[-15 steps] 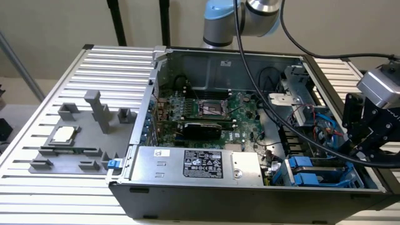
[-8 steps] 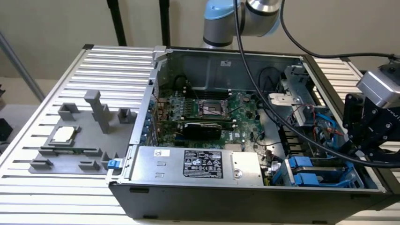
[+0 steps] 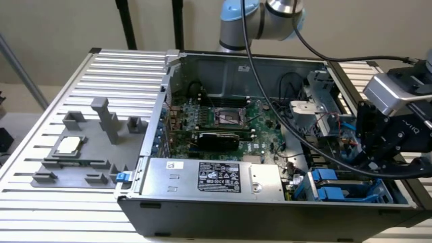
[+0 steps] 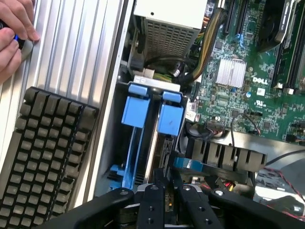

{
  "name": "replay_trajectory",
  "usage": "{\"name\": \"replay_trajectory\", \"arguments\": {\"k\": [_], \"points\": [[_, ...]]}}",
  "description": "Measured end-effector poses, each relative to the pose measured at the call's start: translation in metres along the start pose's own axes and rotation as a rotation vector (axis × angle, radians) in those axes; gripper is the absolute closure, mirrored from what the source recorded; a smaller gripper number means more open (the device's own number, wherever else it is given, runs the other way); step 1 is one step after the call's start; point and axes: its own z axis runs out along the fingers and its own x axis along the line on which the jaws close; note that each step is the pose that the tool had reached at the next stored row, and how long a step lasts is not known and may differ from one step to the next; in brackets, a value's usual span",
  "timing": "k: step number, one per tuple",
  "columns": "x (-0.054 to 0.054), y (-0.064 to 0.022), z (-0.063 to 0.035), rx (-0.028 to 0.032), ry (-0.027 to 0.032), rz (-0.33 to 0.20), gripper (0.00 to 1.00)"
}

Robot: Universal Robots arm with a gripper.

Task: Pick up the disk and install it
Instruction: 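Insert the first disk wire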

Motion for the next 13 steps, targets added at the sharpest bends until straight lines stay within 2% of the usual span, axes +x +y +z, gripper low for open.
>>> {"name": "replay_trajectory", "arguments": {"k": [2, 4, 11, 13], "points": [[-0.0010, 0.0055, 0.0003, 0.0070, 0.0013, 0.001, 0.83], [-0.0013, 0.0064, 0.0010, 0.0117, 0.0015, 0.015, 0.83], [-0.0013, 0.0061, 0.0083, 0.0198, -0.0002, 0.112, 0.83], [-0.0013, 0.0062, 0.0089, 0.0245, 0.0003, 0.137, 0.83]]}}
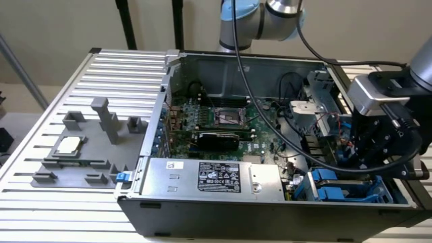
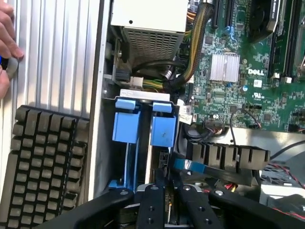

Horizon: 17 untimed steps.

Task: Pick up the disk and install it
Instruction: 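Insert the first disk wire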

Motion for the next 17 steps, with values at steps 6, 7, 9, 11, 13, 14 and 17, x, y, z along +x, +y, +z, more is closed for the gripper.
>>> {"name": "replay_trajectory", "arguments": {"k": [6, 7, 9, 11, 13, 14, 17], "points": [[0.000, 0.0002, 0.0001, 0.0282, 0.0099, 0.045, 0.83], [0.000, 0.0010, 0.0004, 0.0362, 0.0105, 0.047, 0.83], [-0.001, 0.0031, 0.0014, 0.0551, 0.0109, 0.049, 0.83], [-0.002, 0.0062, 0.0025, 0.0734, 0.0117, 0.049, 0.83], [-0.002, 0.0116, 0.0035, 0.0886, 0.0132, 0.049, 0.83], [-0.003, 0.0146, 0.0038, 0.0943, 0.0147, 0.049, 0.83], [-0.004, 0.0171, 0.0042, 0.1014, 0.0218, 0.049, 0.83]]}}
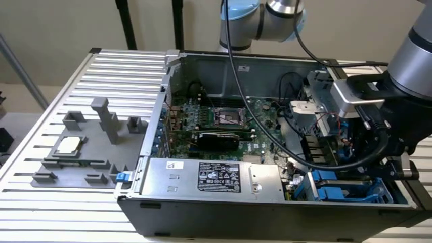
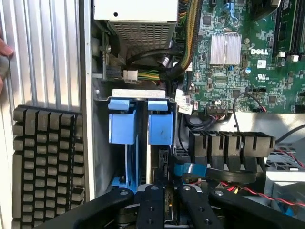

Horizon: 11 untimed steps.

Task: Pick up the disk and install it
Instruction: 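Insert the first disk wire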

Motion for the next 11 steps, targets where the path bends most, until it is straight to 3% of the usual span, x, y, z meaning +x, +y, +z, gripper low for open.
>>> {"name": "replay_trajectory", "arguments": {"k": [6, 11], "points": [[-0.0047, 0.0000, 0.0000, 0.0013, 0.0136, -0.001, 0.83], [-0.0047, -0.0007, -0.0015, 0.0013, 0.0208, -0.001, 0.83]]}}
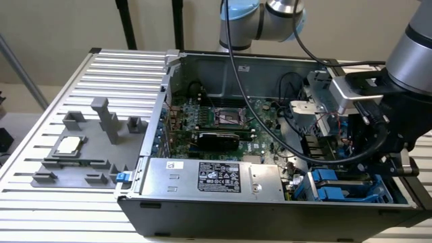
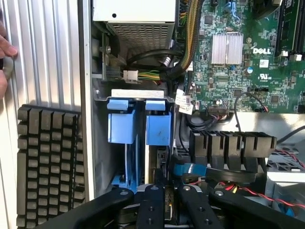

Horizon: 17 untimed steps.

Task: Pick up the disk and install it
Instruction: 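Insert the first disk wire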

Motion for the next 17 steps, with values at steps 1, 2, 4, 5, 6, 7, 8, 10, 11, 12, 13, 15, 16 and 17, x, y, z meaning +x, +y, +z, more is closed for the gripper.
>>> {"name": "replay_trajectory", "arguments": {"k": [1, 2, 4, 5, 6, 7, 8, 10, 11, 12, 13, 15, 16, 17], "points": [[0.0000, -0.0001, -0.0001, 0.0000, 0.0013, 0.000, 0.83], [0.0000, -0.0002, 0.0000, 0.0000, 0.0018, 0.000, 0.83], [0.0000, -0.0006, -0.0001, 0.0000, 0.0026, 0.000, 0.83], [0.0000, -0.0008, -0.0001, 0.0001, 0.0030, 0.000, 0.83], [0.0000, -0.0011, -0.0001, 0.0001, 0.0030, 0.000, 0.83], [-0.0001, -0.0013, 0.0000, 0.0001, 0.0032, 0.001, 0.83], [0.0000, -0.0013, 0.0001, 0.0000, 0.0034, 0.001, 0.83], [-0.0001, -0.0013, 0.0005, 0.0000, 0.0036, 0.001, 0.83], [-0.0001, -0.0014, 0.0008, 0.0000, 0.0036, 0.002, 0.83], [-0.0001, -0.0013, 0.0011, 0.0000, 0.0037, 0.002, 0.83], [-0.0001, -0.0013, 0.0013, 0.0000, 0.0039, 0.002, 0.83], [0.0000, -0.0014, 0.0016, -0.0001, 0.0045, 0.003, 0.83], [-0.0001, -0.0015, 0.0018, -0.0001, 0.0047, 0.004, 0.83], [-0.0001, -0.0017, 0.0020, 0.0000, 0.0052, 0.004, 0.83]]}}
